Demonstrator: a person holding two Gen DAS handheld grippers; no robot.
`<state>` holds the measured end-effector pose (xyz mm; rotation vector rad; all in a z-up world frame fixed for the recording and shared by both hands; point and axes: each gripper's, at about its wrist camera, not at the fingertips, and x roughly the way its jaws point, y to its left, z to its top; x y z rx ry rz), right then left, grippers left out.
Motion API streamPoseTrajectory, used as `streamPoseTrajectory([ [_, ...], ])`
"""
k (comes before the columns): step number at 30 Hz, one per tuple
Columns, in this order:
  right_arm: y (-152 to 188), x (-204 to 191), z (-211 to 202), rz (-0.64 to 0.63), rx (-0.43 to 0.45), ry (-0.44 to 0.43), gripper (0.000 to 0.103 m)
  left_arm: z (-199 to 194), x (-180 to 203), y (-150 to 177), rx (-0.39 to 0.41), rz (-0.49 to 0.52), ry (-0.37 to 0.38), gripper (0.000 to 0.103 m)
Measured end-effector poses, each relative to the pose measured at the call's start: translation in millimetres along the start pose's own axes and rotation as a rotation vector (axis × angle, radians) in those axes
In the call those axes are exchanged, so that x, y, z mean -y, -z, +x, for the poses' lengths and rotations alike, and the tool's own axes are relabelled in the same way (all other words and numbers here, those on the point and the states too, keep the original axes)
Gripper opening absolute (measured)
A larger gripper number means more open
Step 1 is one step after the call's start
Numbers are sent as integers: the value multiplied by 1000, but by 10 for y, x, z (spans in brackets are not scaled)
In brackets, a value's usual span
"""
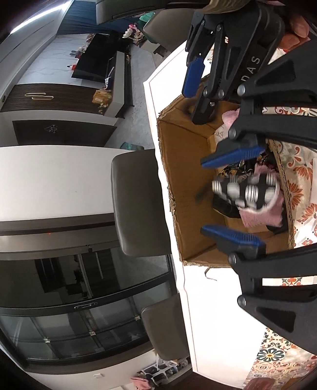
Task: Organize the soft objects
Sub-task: 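Open both tools to drop the spotted pouch and hair tie into the box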
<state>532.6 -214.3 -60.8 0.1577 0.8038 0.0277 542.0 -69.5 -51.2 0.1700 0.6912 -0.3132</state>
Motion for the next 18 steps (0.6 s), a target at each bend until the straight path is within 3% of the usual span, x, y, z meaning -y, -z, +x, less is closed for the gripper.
streamPoseTrajectory([
  [3, -3, 11, -35, 2, -2, 8, 49, -61, -10, 13, 5, 2, -13, 62],
  [8, 11, 31, -113, 12, 4, 16, 53, -168, -23, 13, 15, -15, -54, 84],
  [18, 68, -33, -418, 8, 43, 25, 62, -522, -102, 126, 80, -35, -147, 103],
])
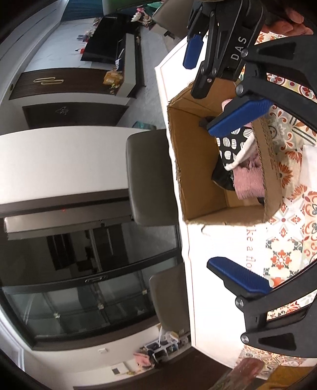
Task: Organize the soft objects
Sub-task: 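Open both tools to drop the spotted pouch and hair tie into the box, then move the left tool to the small white cloth while the right tool reaches the white towel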
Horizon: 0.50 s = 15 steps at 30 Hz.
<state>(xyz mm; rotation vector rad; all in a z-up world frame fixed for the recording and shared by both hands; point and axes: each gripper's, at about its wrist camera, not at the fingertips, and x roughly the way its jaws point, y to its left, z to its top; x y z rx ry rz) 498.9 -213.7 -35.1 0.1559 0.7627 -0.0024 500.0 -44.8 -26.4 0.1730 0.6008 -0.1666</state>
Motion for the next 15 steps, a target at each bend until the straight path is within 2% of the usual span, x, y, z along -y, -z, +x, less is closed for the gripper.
streamPoseTrajectory([
  [7, 53, -93, -213, -6, 27, -11, 63, -222, -140, 87, 18, -49, -30, 103],
  [15, 192, -331, -428, -73, 60, -21, 63, -479, -347, 304, 14, -89, -68, 103],
])
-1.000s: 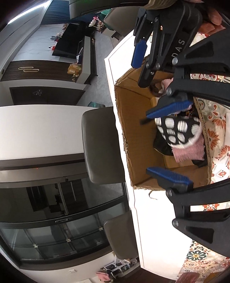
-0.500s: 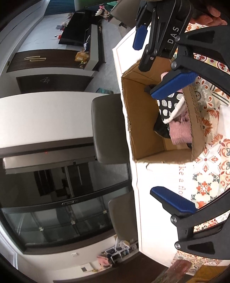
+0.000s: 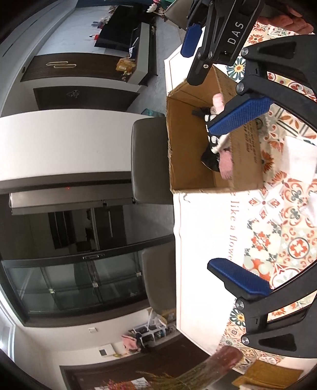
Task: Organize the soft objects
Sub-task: 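Move the left tool to the small white cloth while the right tool reaches the white towel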
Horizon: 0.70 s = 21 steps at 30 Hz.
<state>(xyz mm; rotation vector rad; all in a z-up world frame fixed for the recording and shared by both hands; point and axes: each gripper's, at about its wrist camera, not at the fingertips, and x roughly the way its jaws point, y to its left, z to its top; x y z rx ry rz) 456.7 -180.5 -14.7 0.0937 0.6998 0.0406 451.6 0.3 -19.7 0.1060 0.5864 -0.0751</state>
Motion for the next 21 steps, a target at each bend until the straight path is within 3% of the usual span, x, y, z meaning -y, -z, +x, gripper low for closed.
streamPoseTrajectory([
  [21, 485, -515, -302, -66, -8, -111, 63, -663, -398, 541, 22, 2, -100, 103],
])
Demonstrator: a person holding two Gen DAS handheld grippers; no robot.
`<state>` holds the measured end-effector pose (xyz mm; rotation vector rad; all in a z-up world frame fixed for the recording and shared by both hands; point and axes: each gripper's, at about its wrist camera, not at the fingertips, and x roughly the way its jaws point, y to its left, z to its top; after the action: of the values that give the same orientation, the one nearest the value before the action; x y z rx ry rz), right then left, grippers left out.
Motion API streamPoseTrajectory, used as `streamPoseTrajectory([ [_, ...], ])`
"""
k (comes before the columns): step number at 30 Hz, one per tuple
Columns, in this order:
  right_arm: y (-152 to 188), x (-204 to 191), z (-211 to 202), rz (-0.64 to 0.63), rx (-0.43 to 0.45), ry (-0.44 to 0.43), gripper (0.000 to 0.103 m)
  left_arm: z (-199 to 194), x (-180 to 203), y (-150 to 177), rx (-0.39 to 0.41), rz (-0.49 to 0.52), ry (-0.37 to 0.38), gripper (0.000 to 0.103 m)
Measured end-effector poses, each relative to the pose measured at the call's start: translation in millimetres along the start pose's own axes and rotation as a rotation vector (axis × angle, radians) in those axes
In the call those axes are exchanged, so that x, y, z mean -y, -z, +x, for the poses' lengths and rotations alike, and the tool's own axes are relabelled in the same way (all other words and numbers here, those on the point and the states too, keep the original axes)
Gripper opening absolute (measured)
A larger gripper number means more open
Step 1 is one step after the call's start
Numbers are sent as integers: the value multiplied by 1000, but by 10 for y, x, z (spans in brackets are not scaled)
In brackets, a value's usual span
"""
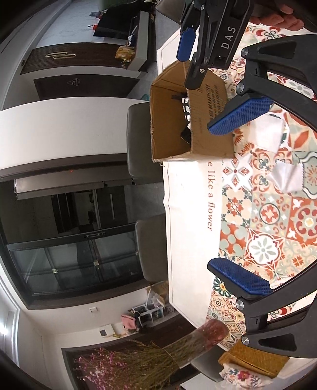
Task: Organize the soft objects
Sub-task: 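Move the left tool to the small white cloth while the right tool reaches the white towel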
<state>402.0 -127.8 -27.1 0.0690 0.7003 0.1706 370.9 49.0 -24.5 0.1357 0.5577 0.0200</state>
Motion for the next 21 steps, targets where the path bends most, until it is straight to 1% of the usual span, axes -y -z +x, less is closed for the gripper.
streamPoseTrajectory([
  [9, 208, -117, 14, -5, -39, -28, 63, -137, -57, 239, -19, 4, -19, 103],
  [21, 527, -233, 159, -36, -111, -43, 63, -101, -89, 627, -94, 14, -5, 102],
])
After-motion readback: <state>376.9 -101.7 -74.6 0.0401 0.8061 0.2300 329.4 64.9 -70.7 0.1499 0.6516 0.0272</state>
